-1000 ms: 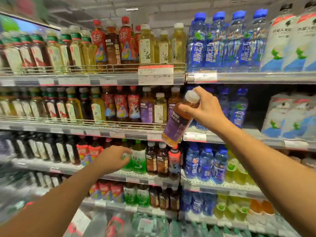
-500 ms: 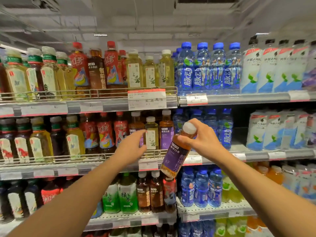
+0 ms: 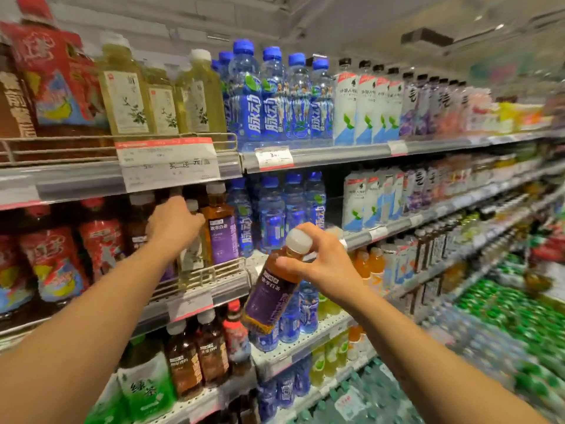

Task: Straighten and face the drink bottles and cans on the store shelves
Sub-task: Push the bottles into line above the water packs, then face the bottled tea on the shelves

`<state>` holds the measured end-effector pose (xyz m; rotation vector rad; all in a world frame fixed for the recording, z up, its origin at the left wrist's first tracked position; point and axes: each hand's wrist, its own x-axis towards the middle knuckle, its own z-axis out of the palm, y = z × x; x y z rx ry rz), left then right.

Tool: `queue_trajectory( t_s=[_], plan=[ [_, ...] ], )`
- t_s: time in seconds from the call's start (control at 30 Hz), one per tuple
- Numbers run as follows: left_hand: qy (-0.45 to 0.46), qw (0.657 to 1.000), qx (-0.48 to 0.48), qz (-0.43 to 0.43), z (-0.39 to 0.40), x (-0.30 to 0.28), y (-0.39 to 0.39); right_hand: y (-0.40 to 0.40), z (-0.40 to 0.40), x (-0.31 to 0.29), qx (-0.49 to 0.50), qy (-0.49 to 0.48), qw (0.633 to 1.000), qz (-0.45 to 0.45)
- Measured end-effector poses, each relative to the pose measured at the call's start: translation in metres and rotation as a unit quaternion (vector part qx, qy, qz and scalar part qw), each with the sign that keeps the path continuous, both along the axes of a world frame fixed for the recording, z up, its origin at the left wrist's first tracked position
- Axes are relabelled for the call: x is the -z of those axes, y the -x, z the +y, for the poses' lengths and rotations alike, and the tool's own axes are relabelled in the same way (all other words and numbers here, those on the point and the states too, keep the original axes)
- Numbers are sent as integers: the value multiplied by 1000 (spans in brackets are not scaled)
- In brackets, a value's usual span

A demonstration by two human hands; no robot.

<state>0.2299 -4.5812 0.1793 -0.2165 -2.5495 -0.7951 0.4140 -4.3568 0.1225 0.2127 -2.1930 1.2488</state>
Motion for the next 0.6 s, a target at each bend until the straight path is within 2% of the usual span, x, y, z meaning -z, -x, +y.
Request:
queue_trajectory(
  t_s=[0.13,0.23,0.4,0.6],
  plan=[
    [-13,1000,1,-4,-10,-1,-4,-8,2,30,-33,90,995,-23],
    [-21,1000,11,-9,-21,-4,-17,-8,6,39,-45,98,994,-29],
    [-95,994,59,1,-28,5,-37,-8,15,44,-54,95,993,-36],
    [-30,998,37,44,-21,15,-55,1,17,49,-88,76,992,-42]
  ],
)
